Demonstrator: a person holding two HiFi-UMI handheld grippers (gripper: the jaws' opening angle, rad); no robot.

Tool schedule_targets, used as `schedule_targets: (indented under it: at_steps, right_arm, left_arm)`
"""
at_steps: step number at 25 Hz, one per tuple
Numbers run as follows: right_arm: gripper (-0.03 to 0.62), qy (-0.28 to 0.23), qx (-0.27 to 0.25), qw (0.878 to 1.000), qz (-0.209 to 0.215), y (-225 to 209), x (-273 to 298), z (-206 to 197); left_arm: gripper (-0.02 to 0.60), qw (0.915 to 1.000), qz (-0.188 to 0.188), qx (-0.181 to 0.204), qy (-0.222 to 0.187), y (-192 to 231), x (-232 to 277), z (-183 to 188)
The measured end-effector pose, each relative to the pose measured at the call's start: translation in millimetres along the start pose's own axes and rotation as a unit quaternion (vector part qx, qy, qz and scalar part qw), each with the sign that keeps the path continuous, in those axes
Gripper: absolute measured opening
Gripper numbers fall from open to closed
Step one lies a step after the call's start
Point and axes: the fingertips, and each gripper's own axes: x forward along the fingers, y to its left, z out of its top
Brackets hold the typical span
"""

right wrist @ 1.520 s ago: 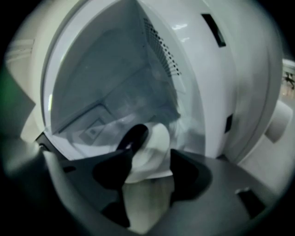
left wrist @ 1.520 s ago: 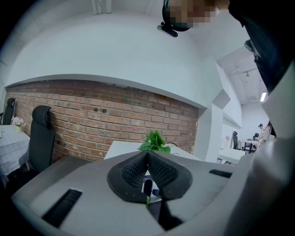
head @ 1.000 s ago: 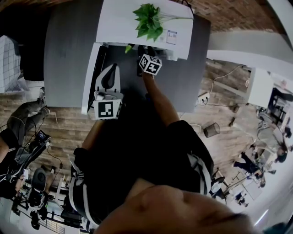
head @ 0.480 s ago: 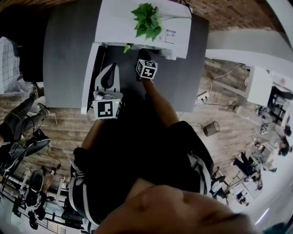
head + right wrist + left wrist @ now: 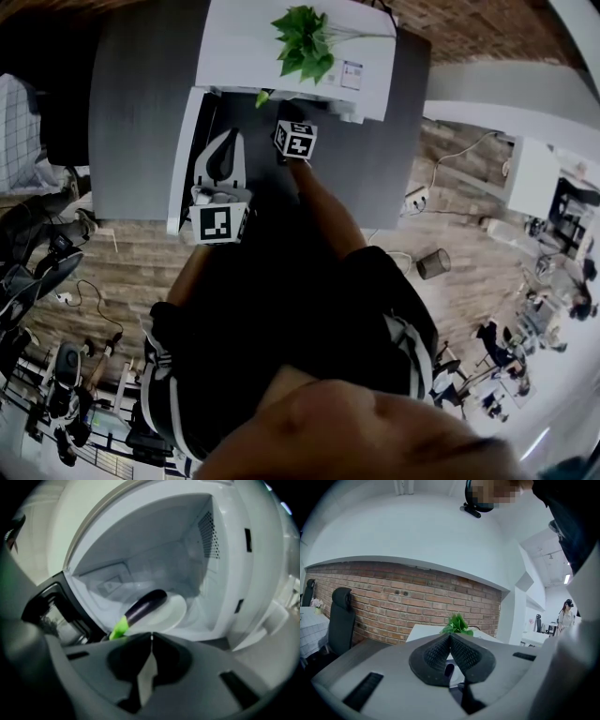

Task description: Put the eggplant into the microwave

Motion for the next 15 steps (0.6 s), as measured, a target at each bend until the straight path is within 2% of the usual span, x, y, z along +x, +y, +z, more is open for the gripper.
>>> schedule_targets:
  at_steps: [15]
  right_arm:
    - [0.037, -0.006, -0.001, 1.0, 0.004, -2.8, 16.3, 16.7]
  left_arm:
    - [0.034, 1.0, 0.001, -0.002, 0.008, 3.2, 5.9, -4.7]
